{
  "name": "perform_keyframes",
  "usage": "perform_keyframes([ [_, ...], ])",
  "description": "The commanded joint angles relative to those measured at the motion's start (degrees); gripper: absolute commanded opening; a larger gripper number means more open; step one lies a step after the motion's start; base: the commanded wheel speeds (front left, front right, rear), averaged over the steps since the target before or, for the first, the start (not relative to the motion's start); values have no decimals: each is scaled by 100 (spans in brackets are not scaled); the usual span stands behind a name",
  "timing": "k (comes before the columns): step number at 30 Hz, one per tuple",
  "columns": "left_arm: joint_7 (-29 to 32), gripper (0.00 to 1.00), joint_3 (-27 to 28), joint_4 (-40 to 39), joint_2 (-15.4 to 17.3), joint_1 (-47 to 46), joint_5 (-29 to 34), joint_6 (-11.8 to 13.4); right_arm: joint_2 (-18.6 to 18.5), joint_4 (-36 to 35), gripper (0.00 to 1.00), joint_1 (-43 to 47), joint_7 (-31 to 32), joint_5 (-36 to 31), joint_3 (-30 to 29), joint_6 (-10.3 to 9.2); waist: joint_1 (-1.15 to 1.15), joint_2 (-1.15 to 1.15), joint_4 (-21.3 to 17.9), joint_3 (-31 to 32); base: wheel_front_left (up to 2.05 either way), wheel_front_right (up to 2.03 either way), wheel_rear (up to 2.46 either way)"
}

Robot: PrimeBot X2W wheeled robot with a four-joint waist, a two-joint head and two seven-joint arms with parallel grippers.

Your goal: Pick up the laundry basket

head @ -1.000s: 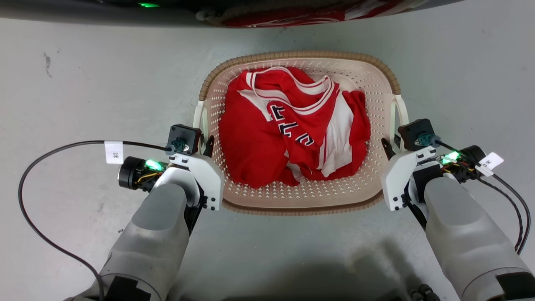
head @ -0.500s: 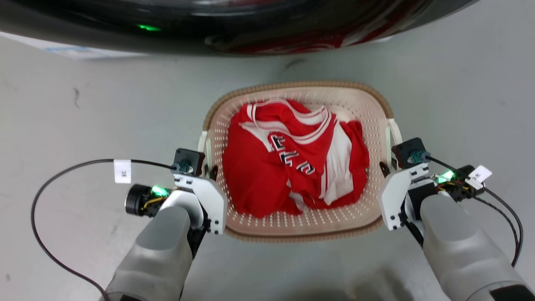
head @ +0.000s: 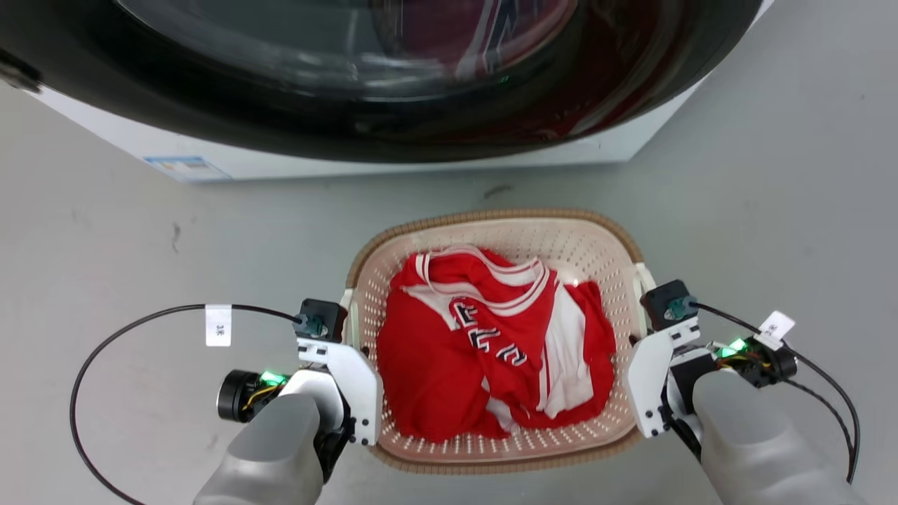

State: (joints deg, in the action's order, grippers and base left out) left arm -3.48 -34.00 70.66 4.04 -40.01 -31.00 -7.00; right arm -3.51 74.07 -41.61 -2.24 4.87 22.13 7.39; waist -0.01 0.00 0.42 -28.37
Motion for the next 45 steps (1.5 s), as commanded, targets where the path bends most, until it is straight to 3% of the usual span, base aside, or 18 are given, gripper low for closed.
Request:
perform_keyframes([
  [1, 57, 0, -112, -130, -92, 67, -73, -82, 113, -63, 0, 41, 32, 100, 148, 18, 1, 0, 23, 236, 0, 0, 0],
  [25, 1175, 0, -1336, -516, 467, 793, -1577, -79, 102, -200, 0, 776, 1142, 1820, 1865, 22, 1, 0, 65, 1999, 0, 0, 0],
  [45, 1504, 0, -2058, -508, 671, 1065, -2264, -73, -95, -363, 0, 1217, 1634, 2820, 2946, 22, 1, 0, 26, 2803, 0, 0, 0],
])
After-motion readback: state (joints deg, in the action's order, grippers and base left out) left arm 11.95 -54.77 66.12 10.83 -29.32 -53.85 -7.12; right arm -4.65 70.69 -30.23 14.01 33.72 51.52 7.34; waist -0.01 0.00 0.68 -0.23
